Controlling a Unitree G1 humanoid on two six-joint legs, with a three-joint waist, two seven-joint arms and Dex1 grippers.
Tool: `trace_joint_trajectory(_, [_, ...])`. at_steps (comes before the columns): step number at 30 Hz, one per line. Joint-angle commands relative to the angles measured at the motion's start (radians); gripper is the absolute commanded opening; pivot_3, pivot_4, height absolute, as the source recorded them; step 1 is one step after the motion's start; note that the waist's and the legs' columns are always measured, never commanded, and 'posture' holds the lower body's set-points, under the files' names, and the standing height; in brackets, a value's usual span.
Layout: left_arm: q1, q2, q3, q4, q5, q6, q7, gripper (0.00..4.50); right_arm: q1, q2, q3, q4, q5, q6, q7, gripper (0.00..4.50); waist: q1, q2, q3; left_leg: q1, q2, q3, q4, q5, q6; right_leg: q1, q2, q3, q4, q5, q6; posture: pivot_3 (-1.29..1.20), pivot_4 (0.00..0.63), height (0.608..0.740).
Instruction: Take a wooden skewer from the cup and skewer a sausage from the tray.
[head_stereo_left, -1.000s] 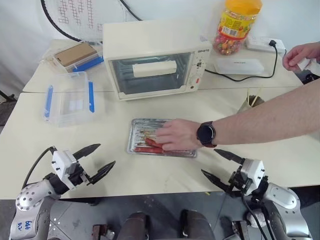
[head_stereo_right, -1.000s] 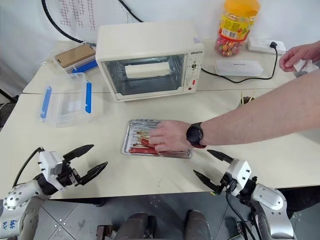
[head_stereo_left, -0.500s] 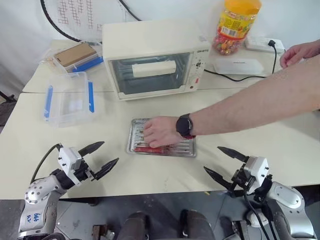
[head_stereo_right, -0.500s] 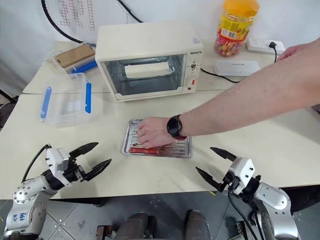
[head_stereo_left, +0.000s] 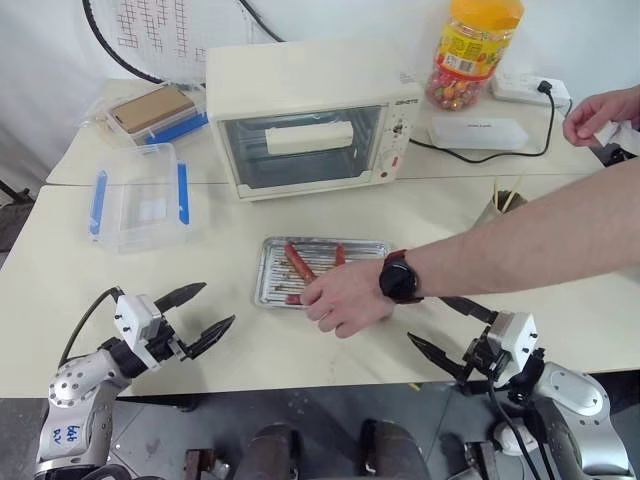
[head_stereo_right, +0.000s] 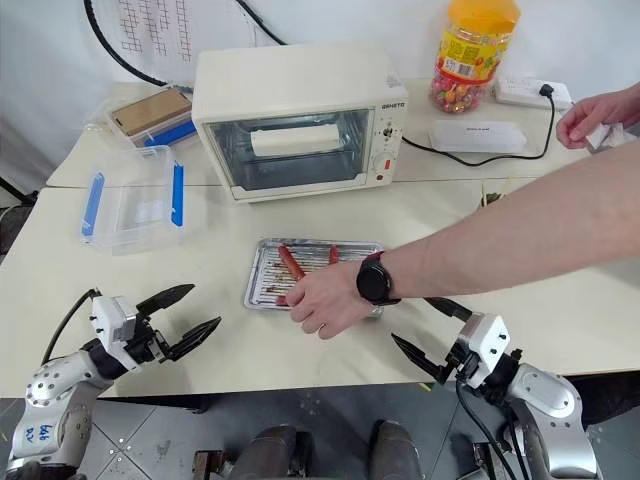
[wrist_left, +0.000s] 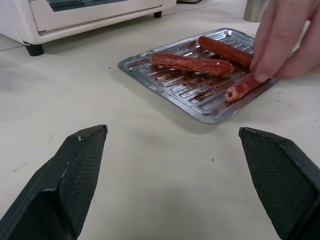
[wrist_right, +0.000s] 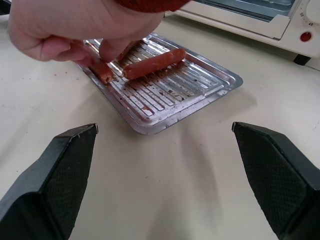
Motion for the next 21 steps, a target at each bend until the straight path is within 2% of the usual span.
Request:
trace_joint_trajectory(1, [0.014, 0.015, 0.02, -0.014, 0.001, -0.022, -0.006, 4.48, 0.005, -0.011, -0.015, -0.019, 0.015, -0.011, 0.009, 4.5, 0.0, 0.0, 0.0, 0.0, 0.0, 0.0, 0.0, 0.0, 0.0, 0.0, 0.0, 0.0, 0.0, 0.0, 0.0, 0.0, 0.15, 0.74])
trace_joint_trajectory(21, [0.006, 0.022, 0.019, -0.005, -0.002, -0.035, -0.012, 4.48, -0.005, -0.015, -0.02, 0.0, 0.018, -0.018, 0.036, 4.5, 0.0, 0.0, 0.0, 0.0, 0.0, 0.0, 0.0, 0.0, 0.0, 0.0, 0.0, 0.0, 0.0, 0.0, 0.0, 0.0, 0.15, 0.74])
